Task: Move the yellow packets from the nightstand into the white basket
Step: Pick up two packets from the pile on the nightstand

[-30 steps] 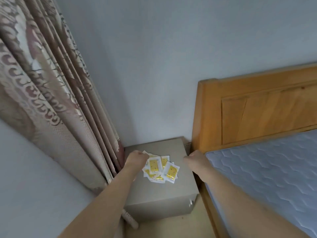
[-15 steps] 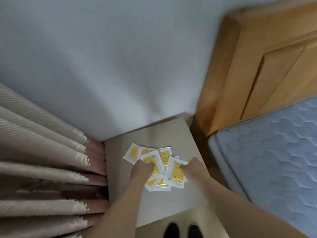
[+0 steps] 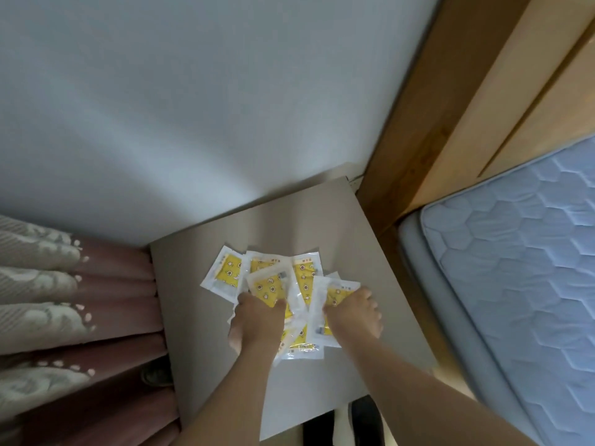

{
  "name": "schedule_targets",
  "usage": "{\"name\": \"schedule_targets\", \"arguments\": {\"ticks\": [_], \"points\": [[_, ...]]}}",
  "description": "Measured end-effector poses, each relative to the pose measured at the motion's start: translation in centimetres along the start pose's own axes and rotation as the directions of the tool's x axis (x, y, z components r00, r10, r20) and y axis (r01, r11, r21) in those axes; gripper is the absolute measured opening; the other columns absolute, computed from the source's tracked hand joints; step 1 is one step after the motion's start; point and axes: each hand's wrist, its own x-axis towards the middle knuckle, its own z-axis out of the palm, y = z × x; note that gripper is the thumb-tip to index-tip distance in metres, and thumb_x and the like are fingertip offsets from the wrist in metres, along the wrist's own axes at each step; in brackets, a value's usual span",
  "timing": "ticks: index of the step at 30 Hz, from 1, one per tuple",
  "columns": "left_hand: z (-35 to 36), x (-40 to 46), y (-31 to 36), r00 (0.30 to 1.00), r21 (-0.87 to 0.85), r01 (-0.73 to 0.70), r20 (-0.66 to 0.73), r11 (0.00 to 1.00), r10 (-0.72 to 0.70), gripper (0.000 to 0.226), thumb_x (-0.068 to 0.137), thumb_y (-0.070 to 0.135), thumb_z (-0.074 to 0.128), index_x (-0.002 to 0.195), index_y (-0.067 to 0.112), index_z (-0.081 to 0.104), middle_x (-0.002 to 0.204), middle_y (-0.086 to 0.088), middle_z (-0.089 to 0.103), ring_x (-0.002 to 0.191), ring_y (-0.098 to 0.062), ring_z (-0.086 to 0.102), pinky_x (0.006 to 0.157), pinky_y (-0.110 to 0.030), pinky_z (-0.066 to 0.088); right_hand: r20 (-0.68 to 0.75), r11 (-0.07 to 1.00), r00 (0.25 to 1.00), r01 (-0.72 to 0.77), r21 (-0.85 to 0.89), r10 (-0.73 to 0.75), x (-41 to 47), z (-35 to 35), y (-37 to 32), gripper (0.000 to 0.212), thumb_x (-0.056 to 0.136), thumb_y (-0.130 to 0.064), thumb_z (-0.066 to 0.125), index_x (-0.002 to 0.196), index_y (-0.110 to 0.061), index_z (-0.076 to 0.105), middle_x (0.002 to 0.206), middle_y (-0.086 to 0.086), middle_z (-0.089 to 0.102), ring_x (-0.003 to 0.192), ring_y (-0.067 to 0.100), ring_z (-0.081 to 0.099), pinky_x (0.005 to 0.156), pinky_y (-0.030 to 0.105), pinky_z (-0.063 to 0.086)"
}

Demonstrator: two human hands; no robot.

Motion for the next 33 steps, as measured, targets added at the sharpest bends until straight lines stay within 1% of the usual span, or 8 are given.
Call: {"name": "schedule_targets", "arguments": {"ticks": [6, 10, 14, 17, 22, 25, 28, 33], "points": [[-0.1, 0.4, 0.1, 0.998, -0.196, -0.024, 0.056, 0.98, 0.036, 0.036, 0.082, 0.041, 0.066, 0.107, 0.02, 0.053, 0.098, 0.002, 0.065, 0.086, -0.023, 0.063, 0.082, -0.039, 0.052, -0.09, 0.984, 0.984, 0.147, -0.096, -0.156, 0.1, -0.4, 0.3, 0.05, 0.088, -0.031, 0.058, 0.129, -0.012, 0.037, 0.13, 0.006, 0.045, 0.123, 0.027, 0.044, 0.102, 0.038, 0.038], [-2.2, -1.2, 0.1, 0.972, -0.357, -0.151, 0.115, 0.922, 0.204, 0.018, 0.089, 0.023, 0.06, 0.107, 0.023, 0.055, 0.097, 0.006, 0.064, 0.084, -0.017, 0.06, 0.073, -0.033, 0.048, 0.0, 0.959, 0.97, 0.239, 0.151, -0.242, -1.0, -2.1, 0.7, 0.02, 0.09, -0.008, 0.045, 0.104, -0.02, 0.039, 0.103, 0.003, 0.058, 0.093, 0.024, 0.06, 0.08, 0.042, 0.054], [-7.0, -4.6, 1.3, 0.921, -0.413, -0.295, 0.115, 0.862, 0.371, 0.011, 0.092, 0.024, 0.062, 0.101, 0.025, 0.058, 0.095, 0.008, 0.067, 0.087, -0.016, 0.064, 0.077, -0.035, 0.053, -0.083, 0.877, 0.959, 0.281, 0.391, -0.271, -4.3, -8.2, 0.2, 0.018, 0.092, -0.009, 0.046, 0.109, -0.015, 0.045, 0.1, 0.002, 0.057, 0.087, 0.022, 0.06, 0.071, 0.037, 0.054], [-11.2, -8.4, 3.0, 0.905, -0.504, -0.341, 0.053, 0.794, 0.423, 0.009, 0.091, 0.022, 0.064, 0.1, 0.023, 0.06, 0.093, 0.006, 0.067, 0.085, -0.015, 0.065, 0.068, -0.031, 0.05, -0.13, 0.772, 0.963, 0.268, 0.577, -0.237, -7.4, -14.0, -0.1, 0.009, 0.091, -0.012, 0.05, 0.097, -0.019, 0.05, 0.091, -0.002, 0.059, 0.076, 0.013, 0.058, 0.063, 0.032, 0.052], [-17.1, -15.4, 6.4, 0.858, -0.609, -0.411, -0.006, 0.678, 0.514, 0.009, 0.093, 0.018, 0.06, 0.101, 0.021, 0.062, 0.098, 0.004, 0.068, 0.087, -0.016, 0.066, 0.065, -0.028, 0.05, -0.198, 0.561, 0.966, 0.257, 0.787, -0.165, -13.1, -23.3, 1.9, 0.018, 0.092, -0.017, 0.057, 0.079, -0.03, 0.054, 0.084, -0.007, 0.065, 0.081, 0.018, 0.065, 0.078, 0.043, 0.057], [-19.5, -19.7, 9.1, 0.826, -0.666, -0.442, -0.041, 0.601, 0.562, 0.006, 0.092, 0.017, 0.06, 0.095, 0.022, 0.061, 0.097, 0.004, 0.068, 0.085, -0.014, 0.067, 0.069, -0.033, 0.056, -0.244, 0.356, 0.967, 0.255, 0.899, -0.076, -16.0, -28.3, 4.7, 0.016, 0.096, -0.018, 0.055, 0.086, -0.031, 0.057, 0.09, -0.007, 0.067, 0.085, 0.017, 0.068, 0.077, 0.042, 0.059], [-20.5, -24.8, 12.2, 0.769, -0.691, -0.511, -0.101, 0.511, 0.631, 0.007, 0.092, 0.014, 0.061, 0.099, 0.015, 0.061, 0.093, 0.004, 0.068, 0.077, -0.007, 0.065, 0.056, -0.019, 0.048, -0.289, 0.185, 0.957, 0.277, 0.943, 0.039, -18.3, -32.5, 8.7, 0.011, 0.099, -0.018, 0.05, 0.109, -0.021, 0.054, 0.097, -0.003, 0.066, 0.083, 0.015, 0.066, 0.068, 0.034, 0.057], [-19.4, -35.6, 16.3, 0.6, -0.706, -0.589, -0.054, 0.394, 0.799, 0.01, 0.094, 0.017, 0.061, 0.104, 0.015, 0.061, 0.094, 0.006, 0.069, 0.08, -0.006, 0.066, 0.058, -0.019, 0.049, -0.254, 0.03, 0.952, 0.252, 0.967, 0.172, -21.8, -38.7, 16.8, 0.023, 0.098, -0.01, 0.042, 0.119, -0.013, 0.052, 0.092, 0.003, 0.065, 0.073, 0.017, 0.063, 0.054, 0.026, 0.051]]}}
